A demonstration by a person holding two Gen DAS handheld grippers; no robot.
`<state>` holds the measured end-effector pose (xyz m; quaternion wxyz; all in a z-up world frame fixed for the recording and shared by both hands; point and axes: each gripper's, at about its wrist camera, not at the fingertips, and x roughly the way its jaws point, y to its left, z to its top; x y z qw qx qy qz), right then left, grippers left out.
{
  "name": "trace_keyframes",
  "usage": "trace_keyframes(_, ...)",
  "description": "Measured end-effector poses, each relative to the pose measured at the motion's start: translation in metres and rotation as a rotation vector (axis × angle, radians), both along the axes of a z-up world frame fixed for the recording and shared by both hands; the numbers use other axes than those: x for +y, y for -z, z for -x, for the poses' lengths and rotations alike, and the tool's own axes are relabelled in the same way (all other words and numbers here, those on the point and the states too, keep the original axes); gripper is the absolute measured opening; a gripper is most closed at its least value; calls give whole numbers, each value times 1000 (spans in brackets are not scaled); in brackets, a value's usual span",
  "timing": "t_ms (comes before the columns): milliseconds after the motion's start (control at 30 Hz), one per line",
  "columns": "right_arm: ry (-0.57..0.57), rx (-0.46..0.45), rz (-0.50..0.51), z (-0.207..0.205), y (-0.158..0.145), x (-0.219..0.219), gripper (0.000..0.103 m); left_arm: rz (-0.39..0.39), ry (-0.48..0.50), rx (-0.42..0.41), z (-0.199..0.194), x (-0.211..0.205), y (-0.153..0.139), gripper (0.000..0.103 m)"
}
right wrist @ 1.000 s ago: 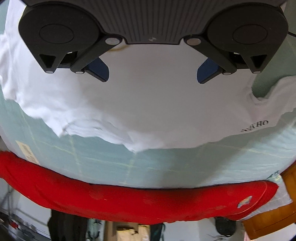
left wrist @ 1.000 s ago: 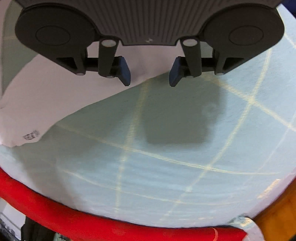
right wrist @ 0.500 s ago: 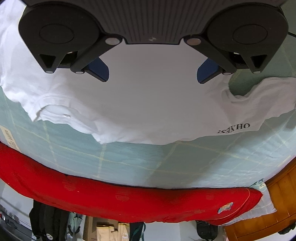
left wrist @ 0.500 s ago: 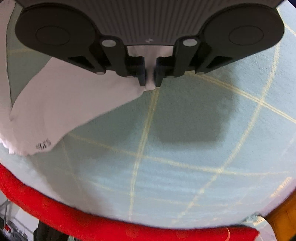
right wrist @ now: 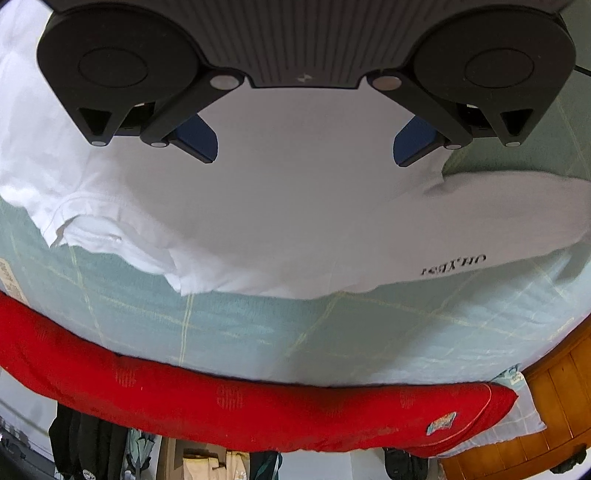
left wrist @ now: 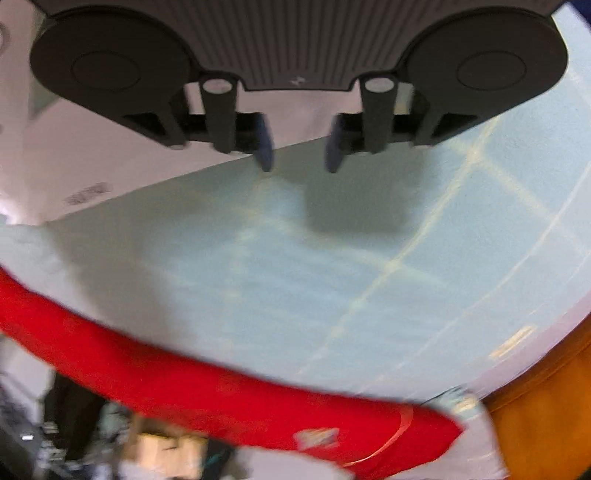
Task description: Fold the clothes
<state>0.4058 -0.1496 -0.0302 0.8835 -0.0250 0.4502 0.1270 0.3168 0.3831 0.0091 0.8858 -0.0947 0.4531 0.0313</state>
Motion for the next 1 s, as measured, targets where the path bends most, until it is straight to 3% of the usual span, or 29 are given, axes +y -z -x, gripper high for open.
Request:
trace_keyframes(100, 10, 24, -19, 3, 7, 1, 103, 94, 125, 1, -12, -37, 7, 44)
trace_keyframes(233, 24, 51, -33, 5, 16, 2, 103, 90, 198, 35, -18, -70, 34, 46)
trace_keyframes(333, 14, 52, -25, 8, 19, 0, 103, 88, 115, 94, -4, -61, 52, 46)
trace_keyframes(433, 8, 54, -25, 11, 22, -5, 103, 78, -13, 97, 26, -30, 55, 47)
trace_keyframes(533, 5, 52, -31, 13, 25, -9, 103, 112, -125, 103, 44, 0, 50, 41)
trace_keyframes(633, -6, 32, -5, 16, 28, -6, 103, 119, -150, 123, 32, -6, 37, 41)
trace_keyframes(733, -17, 11, 24, 20, 31, -2, 103, 126, -34, 67, 7, -39, 21, 48)
trace_keyframes(1000, -42, -45, 93, 29, 40, 7, 103, 271, 430, -6, -108, -195, 24, 50)
